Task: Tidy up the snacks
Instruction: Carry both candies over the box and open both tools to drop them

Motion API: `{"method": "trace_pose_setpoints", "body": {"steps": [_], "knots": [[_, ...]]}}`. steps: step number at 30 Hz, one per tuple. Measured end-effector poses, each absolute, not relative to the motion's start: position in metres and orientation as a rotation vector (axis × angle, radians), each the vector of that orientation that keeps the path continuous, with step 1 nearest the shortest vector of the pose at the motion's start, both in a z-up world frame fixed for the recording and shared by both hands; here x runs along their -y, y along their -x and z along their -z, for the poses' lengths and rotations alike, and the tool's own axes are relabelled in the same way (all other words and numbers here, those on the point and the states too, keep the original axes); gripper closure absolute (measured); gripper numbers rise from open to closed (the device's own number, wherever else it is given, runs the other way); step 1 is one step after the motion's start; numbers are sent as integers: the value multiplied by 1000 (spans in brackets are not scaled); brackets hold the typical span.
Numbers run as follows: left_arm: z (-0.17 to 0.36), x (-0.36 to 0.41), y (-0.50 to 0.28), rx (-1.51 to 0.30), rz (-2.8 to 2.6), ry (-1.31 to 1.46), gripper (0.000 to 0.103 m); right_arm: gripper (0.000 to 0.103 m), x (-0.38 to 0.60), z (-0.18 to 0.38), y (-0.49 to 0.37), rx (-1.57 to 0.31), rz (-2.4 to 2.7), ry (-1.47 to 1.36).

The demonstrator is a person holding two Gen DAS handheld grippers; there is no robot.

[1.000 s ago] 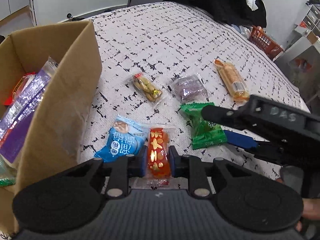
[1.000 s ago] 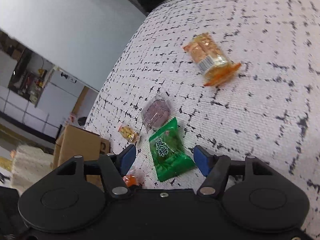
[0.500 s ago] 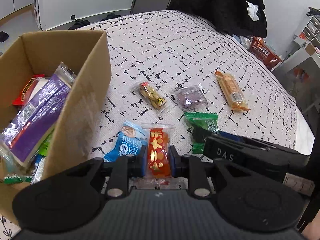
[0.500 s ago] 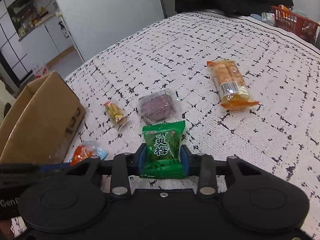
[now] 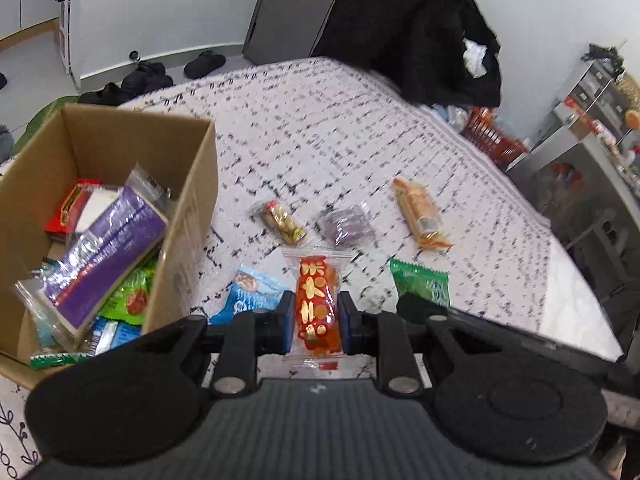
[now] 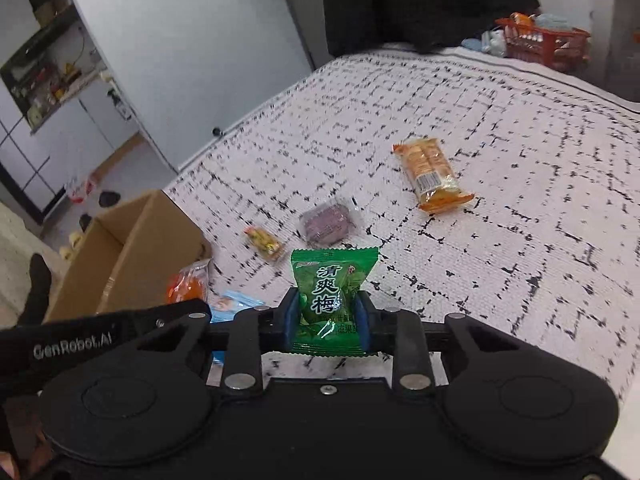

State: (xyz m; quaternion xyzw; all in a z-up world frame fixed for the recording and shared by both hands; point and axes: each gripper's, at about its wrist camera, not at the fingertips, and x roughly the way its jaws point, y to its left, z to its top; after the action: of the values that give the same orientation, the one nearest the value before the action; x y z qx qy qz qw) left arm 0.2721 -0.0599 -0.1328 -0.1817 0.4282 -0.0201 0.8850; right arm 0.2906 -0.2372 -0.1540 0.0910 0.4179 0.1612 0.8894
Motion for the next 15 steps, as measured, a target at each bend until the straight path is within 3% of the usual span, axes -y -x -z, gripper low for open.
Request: {"method": "trace_pose_setpoints", "body": {"steps": [15], "knots": [[90, 21, -249, -788, 37, 431, 82, 75, 203, 97, -266, -782, -386, -236]]}}
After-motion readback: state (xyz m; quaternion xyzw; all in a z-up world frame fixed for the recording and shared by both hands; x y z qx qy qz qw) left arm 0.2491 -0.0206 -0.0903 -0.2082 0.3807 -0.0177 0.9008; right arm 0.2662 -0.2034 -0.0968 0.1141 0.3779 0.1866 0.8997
